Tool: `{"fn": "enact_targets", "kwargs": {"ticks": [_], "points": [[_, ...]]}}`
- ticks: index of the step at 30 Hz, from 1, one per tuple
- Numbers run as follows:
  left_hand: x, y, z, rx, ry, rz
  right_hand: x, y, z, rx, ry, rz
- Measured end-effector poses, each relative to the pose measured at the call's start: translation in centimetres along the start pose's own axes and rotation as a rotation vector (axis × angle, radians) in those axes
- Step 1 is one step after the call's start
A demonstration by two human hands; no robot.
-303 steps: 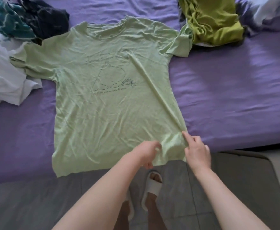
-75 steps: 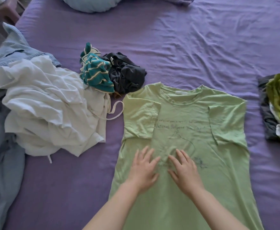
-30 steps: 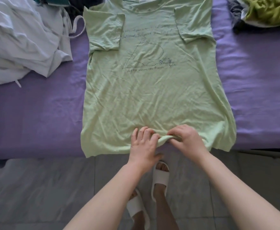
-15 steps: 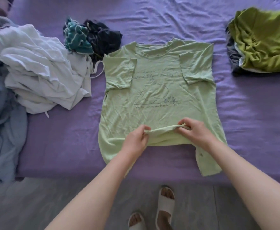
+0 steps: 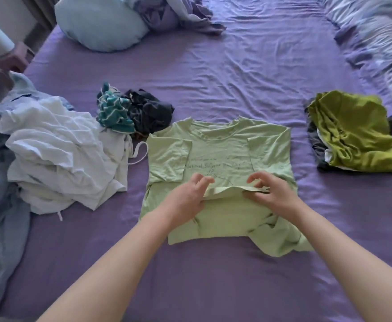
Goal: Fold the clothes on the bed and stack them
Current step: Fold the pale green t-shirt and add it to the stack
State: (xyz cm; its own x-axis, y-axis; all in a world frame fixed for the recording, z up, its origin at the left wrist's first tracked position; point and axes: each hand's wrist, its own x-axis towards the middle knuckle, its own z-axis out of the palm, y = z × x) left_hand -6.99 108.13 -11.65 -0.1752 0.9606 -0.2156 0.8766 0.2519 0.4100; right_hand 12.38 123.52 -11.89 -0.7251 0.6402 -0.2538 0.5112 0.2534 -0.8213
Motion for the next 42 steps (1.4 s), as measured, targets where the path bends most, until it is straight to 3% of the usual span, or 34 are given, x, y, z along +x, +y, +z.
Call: {"fn": "enact_targets", "kwargs": {"ticks": [3, 7, 10, 15, 21, 27, 33, 35, 38, 42], "points": [[2.7, -2.7, -2.2, 0.038, -0.004, 0.062, 3.3, -0.8, -1.2, 0.101, -0.073, 0.060], [6.4, -6.5, -3.7, -0.379, 0.042, -0.098, 7.9, -1.7, -2.1, 0.177, -0.141, 0.135], [9.2, -8.4, -3.7, -0.622, 0.044, -0.188, 10.5, -1.7, -2.1, 0.124, -0.201, 0.199], [12.8, -9.8, -2.8, -0.718, 0.080, -0.282, 13.4, -0.6, -1.8, -0.084, -0.160, 0.139], [16.2, -11.2, -2.8, -0.573, 0.162, -0.353, 16.4, 1.4, -1.8, -0.224, -0.079, 0.191], [20.0, -13.2, -4.1, -0.509, 0.170, -0.476, 21.3, 1.2, -3.1, -0.088, 0.114, 0.176], [26.0, -14.9, -3.7, -0.383, 0.221, -0.621, 28.3, 2.6, -3.0, -0.068, 0.193, 0.190], [27.1, -14.9, -2.3, -0.216, 0.211, -0.642, 29.5, 3.7, -2.3, -0.058, 0.161, 0.215], [26.8, -13.1, 0.1, 0.042, 0.295, -0.539, 28.8, 5.5, -1.5, -0.133, 0.142, 0.161], [24.9, -7.9, 4.1, -0.017, 0.367, -0.097, 23.0, 7.6, -1.6, -0.277, 0.277, -0.090]]}}
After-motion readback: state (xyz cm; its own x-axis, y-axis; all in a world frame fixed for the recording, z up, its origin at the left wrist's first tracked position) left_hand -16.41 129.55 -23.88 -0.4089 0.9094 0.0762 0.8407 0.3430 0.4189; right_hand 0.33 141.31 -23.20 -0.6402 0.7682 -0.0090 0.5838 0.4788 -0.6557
